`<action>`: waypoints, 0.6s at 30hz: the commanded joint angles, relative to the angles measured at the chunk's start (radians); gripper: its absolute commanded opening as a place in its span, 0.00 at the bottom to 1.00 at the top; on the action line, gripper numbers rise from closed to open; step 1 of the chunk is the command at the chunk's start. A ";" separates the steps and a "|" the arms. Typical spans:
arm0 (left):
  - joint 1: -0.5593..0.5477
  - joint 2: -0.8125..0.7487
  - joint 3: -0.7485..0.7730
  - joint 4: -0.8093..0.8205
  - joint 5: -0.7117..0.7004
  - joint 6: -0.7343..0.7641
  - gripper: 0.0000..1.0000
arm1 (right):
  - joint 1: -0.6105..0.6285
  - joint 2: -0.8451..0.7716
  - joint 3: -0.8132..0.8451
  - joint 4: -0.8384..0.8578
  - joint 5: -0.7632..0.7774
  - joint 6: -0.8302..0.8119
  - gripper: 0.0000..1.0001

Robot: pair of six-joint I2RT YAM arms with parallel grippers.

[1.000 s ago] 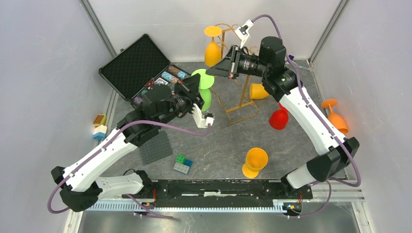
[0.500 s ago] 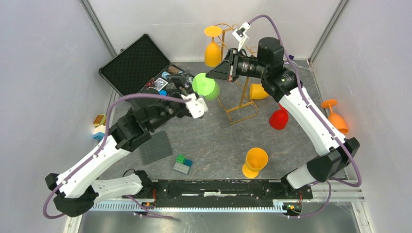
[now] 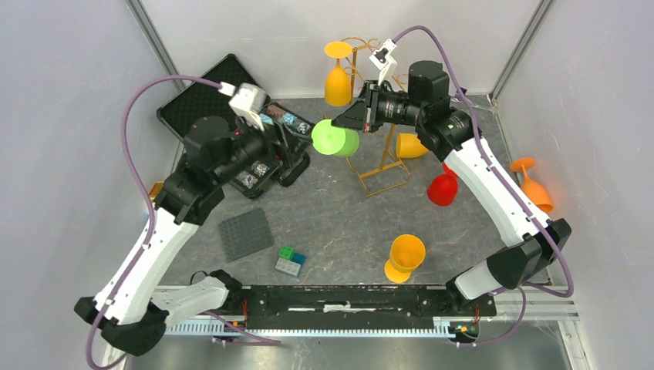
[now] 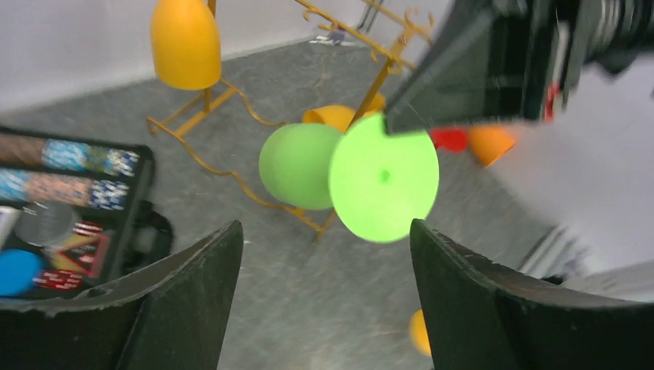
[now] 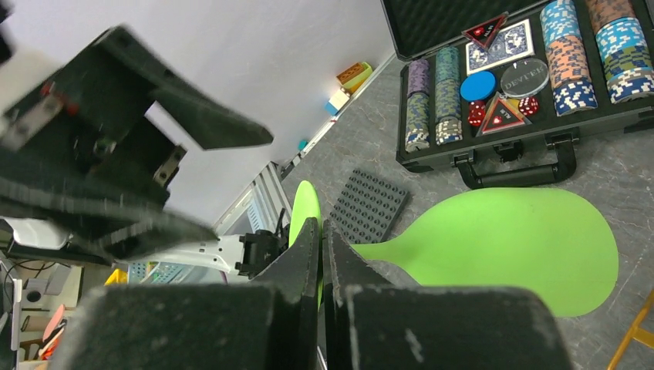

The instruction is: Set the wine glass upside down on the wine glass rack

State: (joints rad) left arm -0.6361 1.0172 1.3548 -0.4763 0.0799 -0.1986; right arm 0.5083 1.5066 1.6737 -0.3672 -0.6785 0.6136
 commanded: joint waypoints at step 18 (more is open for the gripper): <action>0.310 0.200 -0.148 0.554 0.788 -0.970 0.48 | -0.001 0.001 0.075 0.032 -0.019 -0.012 0.00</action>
State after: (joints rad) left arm -0.3283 1.2114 1.2144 -0.0616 0.7631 -1.0786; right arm 0.5083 1.5066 1.6951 -0.3786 -0.6804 0.6006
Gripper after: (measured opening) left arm 0.585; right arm 0.010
